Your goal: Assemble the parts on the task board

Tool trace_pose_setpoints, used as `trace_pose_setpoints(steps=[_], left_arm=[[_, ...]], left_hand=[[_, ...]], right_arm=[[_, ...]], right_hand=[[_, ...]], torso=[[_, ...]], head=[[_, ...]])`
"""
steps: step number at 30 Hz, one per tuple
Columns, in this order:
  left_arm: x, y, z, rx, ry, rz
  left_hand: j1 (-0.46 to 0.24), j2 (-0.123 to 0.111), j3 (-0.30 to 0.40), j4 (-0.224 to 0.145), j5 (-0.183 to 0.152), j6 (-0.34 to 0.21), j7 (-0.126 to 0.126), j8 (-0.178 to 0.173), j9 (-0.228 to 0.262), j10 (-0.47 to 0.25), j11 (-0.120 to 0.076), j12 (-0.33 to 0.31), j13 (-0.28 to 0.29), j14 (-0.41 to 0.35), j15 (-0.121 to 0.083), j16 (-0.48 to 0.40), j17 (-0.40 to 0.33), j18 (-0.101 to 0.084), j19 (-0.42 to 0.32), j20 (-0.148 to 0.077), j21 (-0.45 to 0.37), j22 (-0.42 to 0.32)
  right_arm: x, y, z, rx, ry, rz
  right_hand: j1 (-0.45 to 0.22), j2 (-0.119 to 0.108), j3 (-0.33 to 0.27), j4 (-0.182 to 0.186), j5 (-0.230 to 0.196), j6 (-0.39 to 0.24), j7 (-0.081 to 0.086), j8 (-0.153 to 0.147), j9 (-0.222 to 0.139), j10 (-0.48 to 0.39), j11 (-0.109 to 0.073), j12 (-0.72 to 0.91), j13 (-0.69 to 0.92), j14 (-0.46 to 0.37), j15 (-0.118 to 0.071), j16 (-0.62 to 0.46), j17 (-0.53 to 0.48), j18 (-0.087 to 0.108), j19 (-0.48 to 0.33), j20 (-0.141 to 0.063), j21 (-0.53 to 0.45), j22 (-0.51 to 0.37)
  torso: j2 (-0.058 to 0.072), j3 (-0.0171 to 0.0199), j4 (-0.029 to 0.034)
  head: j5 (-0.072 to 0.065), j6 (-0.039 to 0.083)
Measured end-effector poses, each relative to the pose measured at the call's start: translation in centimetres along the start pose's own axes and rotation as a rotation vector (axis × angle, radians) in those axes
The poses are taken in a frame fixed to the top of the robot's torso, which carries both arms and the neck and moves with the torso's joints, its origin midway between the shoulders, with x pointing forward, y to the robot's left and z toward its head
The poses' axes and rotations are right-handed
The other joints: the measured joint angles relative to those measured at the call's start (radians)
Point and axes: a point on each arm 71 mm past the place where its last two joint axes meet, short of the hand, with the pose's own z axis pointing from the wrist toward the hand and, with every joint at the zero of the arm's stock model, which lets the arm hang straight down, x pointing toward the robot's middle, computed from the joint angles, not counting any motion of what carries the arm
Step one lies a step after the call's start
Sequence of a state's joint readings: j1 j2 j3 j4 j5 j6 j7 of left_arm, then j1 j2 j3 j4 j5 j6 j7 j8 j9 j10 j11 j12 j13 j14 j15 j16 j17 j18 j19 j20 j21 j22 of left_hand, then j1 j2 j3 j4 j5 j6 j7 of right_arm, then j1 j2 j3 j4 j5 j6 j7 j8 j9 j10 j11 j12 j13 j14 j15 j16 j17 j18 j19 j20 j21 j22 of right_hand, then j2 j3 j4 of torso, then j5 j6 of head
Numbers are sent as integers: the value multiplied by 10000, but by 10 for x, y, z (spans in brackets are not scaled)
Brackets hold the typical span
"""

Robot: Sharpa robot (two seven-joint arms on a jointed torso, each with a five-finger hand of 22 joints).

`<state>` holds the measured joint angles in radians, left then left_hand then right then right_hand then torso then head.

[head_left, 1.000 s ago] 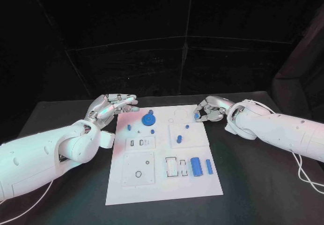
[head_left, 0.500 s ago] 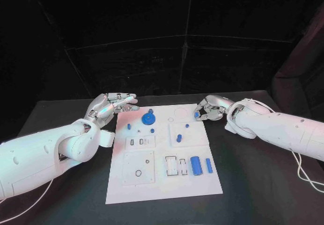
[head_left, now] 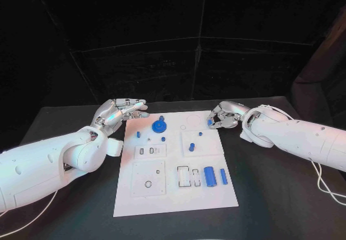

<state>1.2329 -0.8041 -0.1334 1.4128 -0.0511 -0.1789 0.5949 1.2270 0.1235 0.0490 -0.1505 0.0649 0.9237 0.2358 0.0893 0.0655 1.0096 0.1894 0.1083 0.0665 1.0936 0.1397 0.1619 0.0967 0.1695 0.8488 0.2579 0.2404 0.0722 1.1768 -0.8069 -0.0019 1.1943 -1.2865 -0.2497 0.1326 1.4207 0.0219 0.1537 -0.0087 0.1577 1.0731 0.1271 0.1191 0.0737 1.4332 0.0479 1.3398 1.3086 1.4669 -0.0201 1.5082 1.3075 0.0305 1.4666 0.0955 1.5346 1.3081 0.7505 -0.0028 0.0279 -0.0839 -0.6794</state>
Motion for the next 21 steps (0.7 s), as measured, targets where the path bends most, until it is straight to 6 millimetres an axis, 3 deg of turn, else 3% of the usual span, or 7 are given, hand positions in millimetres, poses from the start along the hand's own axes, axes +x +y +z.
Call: trace_pose_setpoints(steps=[7, 10, 12, 15, 21], left_arm=[[-1, 0, 0, -2, -17, 9], [-1, 0, -1, -4, -22, 9], [-1, 0, -1, -6, -20, 7], [-1, 0, -1, -7, -17, 4], [0, 0, 0, 24, -88, -1]], left_hand=[[0, 0, 0, 0, 0, 0, 0, 0, 0, 0, 0, 0, 0, 0, 0, 0, 0, 0, 0, 0, 0, 1], [0, 0, 29, -29, 0, 0, 0, 0, 0, 0, 0, 0, 0, 0, 0, 0, 1, -1, 0, 0, 0, 1], [0, 0, 28, -28, 0, 0, 0, 0, 0, 0, 0, 0, 0, 0, 0, 0, 1, 0, 0, 0, 0, 2], [0, 0, 45, -45, 0, 0, 0, 0, 0, 2, -2, 0, 0, 0, 0, 0, 1, 0, 29, -29, 0, 2], [0, 0, 110, -111, 0, 92, 16, 0, 0, 126, -57, 0, 0, 56, -56, 0, 1, 0, 81, -80, 0, 2]], right_arm=[[-1, 6, -5, -21, -238, 170], [0, 22, -9, -255, -349, 444], [2, 37, -11, -446, -410, 645], [4, 58, -11, -644, -516, 877], [2, 80, -3, -532, -769, 984]], right_hand=[[-116, 118, 272, -14, 289, 1, 0, 14, 0, -6, -76, -29, -6, 0, 0, 0, 0, 0, -12, -12, 0, -1], [-155, 157, 391, -101, 628, -1, -2, -34, -1, -24, -93, -171, 3, 0, 0, 0, -1, 1, -12, -12, -1, -1], [-199, 198, 391, -102, 633, -3, -4, -73, -1, -47, -101, -245, 31, 0, 0, 0, 0, 0, -12, -12, -1, -1], [-373, 179, 392, -102, 544, -13, -14, -93, -2, -99, -50, -331, 30, 0, 0, 0, 0, 1, -12, -11, -1, -1], [-500, 74, 463, -37, 511, -17, -14, -126, -3, -99, -50, -428, -14, 0, 0, -1, -1, 1, -12, -11, -1, -2]], torso=[[-4, -6, -6], [-11, -12, -23], [-19, -12, -34], [-41, -33, -34], [-143, -94, -10]], head=[[41, -5], [81, -16], [82, -16], [76, -22], [148, -107]])
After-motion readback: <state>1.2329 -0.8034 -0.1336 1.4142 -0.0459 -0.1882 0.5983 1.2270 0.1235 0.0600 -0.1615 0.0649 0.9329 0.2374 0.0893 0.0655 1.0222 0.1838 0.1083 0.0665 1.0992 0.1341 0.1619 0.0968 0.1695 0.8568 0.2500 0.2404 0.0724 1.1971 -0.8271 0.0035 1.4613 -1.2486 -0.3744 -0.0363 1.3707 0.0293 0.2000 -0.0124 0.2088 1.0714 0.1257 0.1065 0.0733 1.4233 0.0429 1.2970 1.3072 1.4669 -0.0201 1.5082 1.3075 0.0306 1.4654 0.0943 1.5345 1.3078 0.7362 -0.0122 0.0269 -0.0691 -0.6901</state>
